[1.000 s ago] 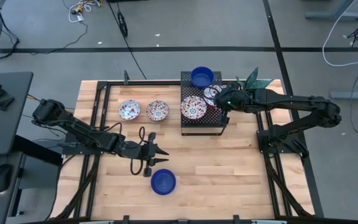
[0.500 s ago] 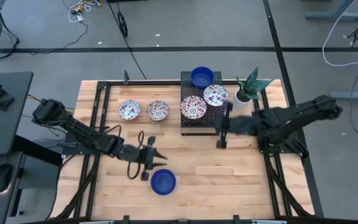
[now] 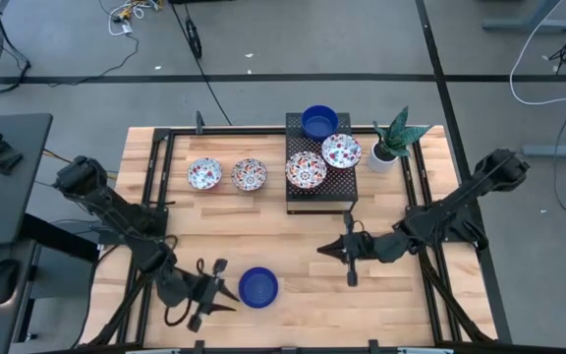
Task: Pick & Place Mini bowls
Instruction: Stack the blue bowl on top of the blue bowl on the shelf
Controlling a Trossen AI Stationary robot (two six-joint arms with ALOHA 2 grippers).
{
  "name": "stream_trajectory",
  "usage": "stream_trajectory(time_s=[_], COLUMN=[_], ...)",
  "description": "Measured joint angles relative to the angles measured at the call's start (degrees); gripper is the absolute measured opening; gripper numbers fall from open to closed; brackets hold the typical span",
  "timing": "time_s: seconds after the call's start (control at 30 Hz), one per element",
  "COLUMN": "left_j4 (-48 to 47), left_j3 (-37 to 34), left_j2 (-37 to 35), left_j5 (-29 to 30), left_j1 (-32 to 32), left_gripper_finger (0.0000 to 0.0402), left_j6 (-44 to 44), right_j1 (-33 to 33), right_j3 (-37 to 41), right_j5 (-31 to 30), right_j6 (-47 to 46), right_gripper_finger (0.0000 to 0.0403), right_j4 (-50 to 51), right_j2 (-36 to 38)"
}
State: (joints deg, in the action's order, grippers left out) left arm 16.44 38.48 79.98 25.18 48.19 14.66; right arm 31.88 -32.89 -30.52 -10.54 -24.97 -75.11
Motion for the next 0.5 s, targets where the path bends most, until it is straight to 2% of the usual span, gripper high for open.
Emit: stream_trajectory(time_s=[0.1, 0.2, 0.33, 0.5], left_j4=[-5.84, -15.53, -23.19, -26.57], left_j3=[4.14, 8.43, 12.83, 13.7], left_j2=[3.03, 6.2, 9.2, 11.69], left_j5=[0.07, -0.94, -3.33, -9.74], left_j1=[-0.12, -1.17, -3.2, -6.25], left_gripper_finger=[0.0135, 0.0169, 0.0201, 0.0193], left_j6=[1.86, 2.31, 2.34, 2.28], right_j1=[0.09, 0.09, -0.18, -0.2], right_j3=[5.0, 7.01, 6.8, 6.67], right_j5=[-0.11, -0.14, -0.15, -0.12], right_j6=[-2.59, -2.37, -0.62, 0.63], right_gripper_finger=[0.0004, 0.0004, 0.0004, 0.0004], right_j4=[-11.72, -18.66, -20.06, -20.26], right_j2=[-2.37, -4.47, -6.0, -6.17])
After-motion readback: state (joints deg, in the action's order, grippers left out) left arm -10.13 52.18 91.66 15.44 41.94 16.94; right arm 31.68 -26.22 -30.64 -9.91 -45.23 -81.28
